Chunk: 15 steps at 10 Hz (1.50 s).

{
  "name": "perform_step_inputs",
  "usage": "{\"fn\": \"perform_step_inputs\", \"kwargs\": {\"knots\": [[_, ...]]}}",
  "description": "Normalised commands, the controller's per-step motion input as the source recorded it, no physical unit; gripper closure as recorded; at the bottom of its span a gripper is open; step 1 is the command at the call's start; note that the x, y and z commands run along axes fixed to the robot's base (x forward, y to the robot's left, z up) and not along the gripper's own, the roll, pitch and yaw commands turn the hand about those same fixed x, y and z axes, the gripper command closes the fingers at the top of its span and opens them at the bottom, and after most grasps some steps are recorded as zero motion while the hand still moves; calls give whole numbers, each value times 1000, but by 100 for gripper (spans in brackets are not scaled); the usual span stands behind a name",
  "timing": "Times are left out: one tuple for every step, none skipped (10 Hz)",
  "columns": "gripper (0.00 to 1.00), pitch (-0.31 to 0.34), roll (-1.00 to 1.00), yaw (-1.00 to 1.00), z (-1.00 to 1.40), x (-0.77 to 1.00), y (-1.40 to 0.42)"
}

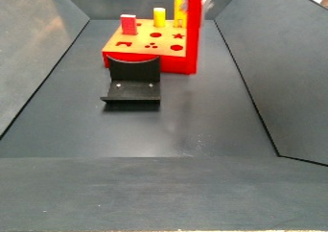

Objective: Pick up the arch object. Move up. Rotate the arch object. Move to above the board. Insert the arch object.
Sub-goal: Rotate the arch object.

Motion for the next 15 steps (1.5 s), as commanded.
{"fn": "perform_step_inputs", "kwargs": {"knots": [[100,-46,31,27,1000,-429,-155],[100,-28,44,29,846,-284,-111],[100,26,58,29,616,-113,-68],[100,60,66,25,429,-36,-40],[100,81,72,24,235,-8,-28],[100,-4,12,224,0,20,-19],[100,-7,12,218,-10,27,-15],[100,-8,12,200,0,0,0],[100,-8,-188,138,-1000,0,0],[100,-24,-185,95,-1000,11,2],[100,-30,-170,67,-1000,19,4],[100,-37,-155,43,-1000,19,4],[100,-54,-140,19,-1000,17,8],[100,-59,-132,6,-1000,20,10],[100,-60,-130,0,-1000,22,11]]}}
